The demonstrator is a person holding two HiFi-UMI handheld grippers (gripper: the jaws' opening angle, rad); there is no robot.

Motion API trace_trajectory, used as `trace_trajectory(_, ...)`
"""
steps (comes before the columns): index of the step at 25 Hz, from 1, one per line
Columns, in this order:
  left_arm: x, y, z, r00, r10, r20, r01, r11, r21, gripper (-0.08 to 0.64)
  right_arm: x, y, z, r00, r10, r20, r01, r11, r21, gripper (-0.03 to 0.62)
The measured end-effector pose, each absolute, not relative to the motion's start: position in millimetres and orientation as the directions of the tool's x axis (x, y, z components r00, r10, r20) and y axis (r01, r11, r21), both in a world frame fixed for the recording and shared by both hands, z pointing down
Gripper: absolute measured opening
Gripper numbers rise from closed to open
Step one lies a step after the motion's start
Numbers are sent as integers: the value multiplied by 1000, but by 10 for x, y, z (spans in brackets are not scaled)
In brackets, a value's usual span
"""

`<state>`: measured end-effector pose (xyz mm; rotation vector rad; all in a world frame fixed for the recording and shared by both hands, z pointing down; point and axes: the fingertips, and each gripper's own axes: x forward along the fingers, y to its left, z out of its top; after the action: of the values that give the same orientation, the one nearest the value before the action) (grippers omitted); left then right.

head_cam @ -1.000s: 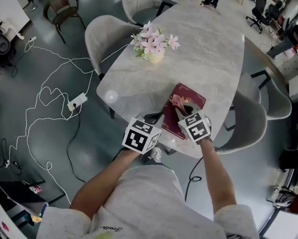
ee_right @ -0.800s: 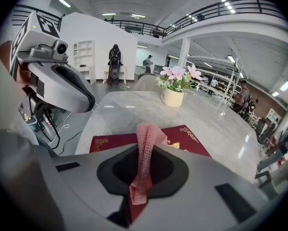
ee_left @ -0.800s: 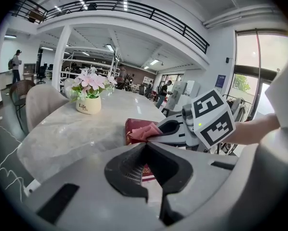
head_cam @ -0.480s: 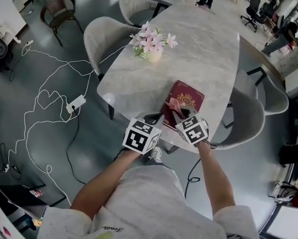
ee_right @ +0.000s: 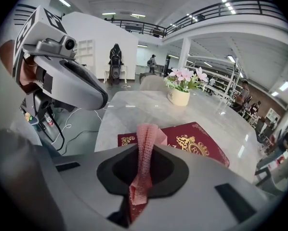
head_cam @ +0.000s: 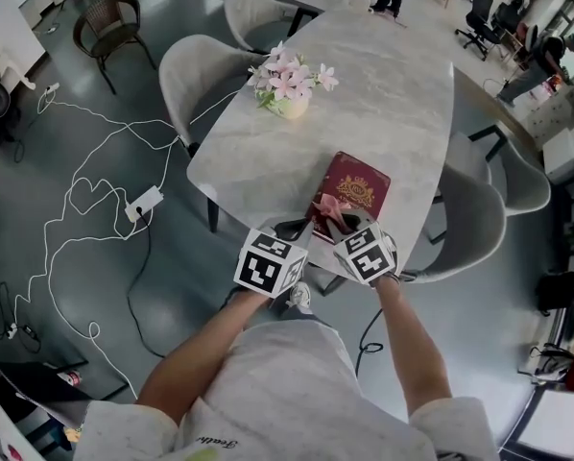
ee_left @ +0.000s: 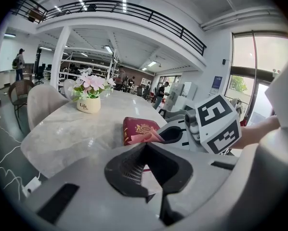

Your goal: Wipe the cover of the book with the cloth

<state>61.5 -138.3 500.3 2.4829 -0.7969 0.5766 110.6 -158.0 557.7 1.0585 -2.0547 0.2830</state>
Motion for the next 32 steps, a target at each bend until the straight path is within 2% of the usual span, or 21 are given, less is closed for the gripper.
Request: trace_trajectory(32, 427, -1144, 5013, 769, -415, 486, -604, -721, 339, 8, 851, -1179, 5473, -326, -596, 734, -770, 617, 159, 15)
